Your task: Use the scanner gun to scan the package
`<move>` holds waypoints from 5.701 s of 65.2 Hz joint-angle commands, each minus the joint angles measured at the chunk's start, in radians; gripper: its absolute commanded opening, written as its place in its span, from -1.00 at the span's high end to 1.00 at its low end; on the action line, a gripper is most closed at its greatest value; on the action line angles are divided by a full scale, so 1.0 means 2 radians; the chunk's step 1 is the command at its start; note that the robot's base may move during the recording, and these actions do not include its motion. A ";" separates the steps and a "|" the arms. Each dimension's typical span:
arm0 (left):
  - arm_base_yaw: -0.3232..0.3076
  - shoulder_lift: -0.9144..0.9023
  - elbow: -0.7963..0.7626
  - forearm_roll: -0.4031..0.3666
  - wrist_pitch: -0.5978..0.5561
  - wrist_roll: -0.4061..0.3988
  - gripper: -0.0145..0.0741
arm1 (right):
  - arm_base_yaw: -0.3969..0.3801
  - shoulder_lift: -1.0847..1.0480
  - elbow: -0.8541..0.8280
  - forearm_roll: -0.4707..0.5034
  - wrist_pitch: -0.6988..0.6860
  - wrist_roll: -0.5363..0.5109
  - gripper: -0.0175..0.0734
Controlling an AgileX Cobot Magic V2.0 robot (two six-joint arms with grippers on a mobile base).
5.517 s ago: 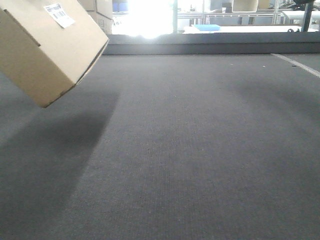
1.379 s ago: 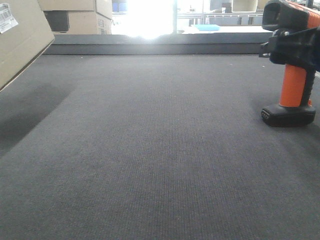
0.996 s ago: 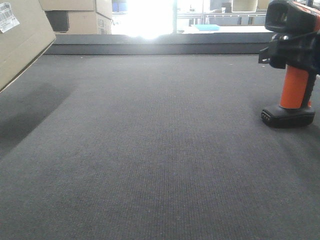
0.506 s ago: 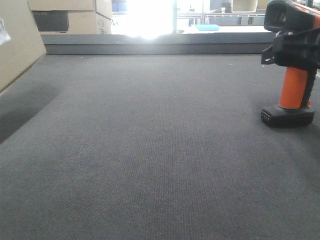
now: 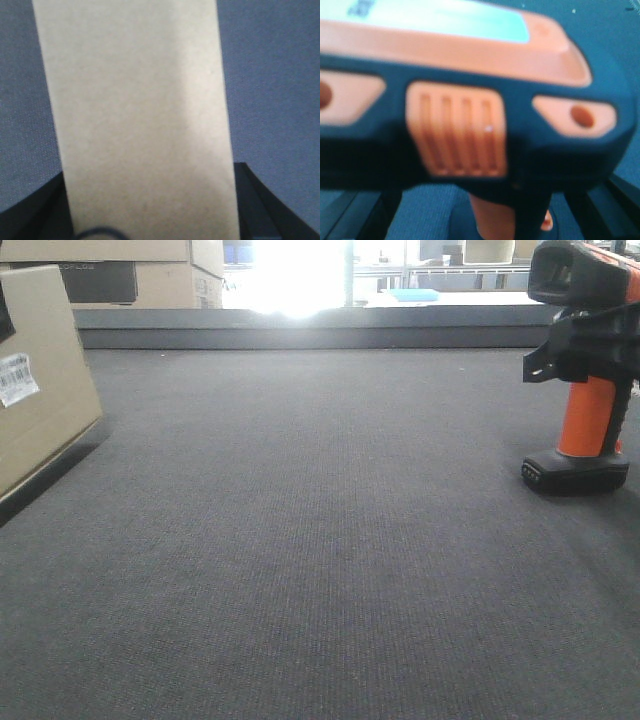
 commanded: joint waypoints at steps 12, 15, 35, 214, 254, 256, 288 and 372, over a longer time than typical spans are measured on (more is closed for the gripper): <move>-0.002 -0.001 -0.005 0.007 -0.004 -0.004 0.57 | -0.004 -0.008 0.000 -0.018 0.029 -0.004 -0.64; -0.002 -0.001 -0.005 0.007 -0.004 -0.004 0.40 | -0.004 -0.011 0.000 -0.018 0.035 -0.004 -0.64; -0.002 -0.001 -0.005 0.007 -0.004 -0.004 -0.70 | -0.004 -0.055 0.001 -0.018 0.085 -0.004 -0.64; -0.002 -0.747 0.625 -0.019 -0.530 -0.004 0.92 | -0.065 -0.656 0.120 -0.083 0.302 -0.004 0.95; -0.002 -0.821 0.747 0.027 -0.614 -0.054 0.92 | -0.065 -0.656 0.120 -0.083 0.302 -0.004 0.95; -0.002 -0.830 0.759 0.027 -0.617 -0.055 0.92 | -0.065 -0.656 0.120 -0.083 0.302 -0.004 0.95; -0.002 -0.860 0.799 0.025 -0.601 -0.055 0.92 | -0.065 -0.657 0.120 -0.083 0.302 -0.004 0.95; -0.002 -0.860 0.799 0.025 -0.601 -0.055 0.92 | -0.093 -0.697 0.258 -0.048 0.249 -0.004 0.95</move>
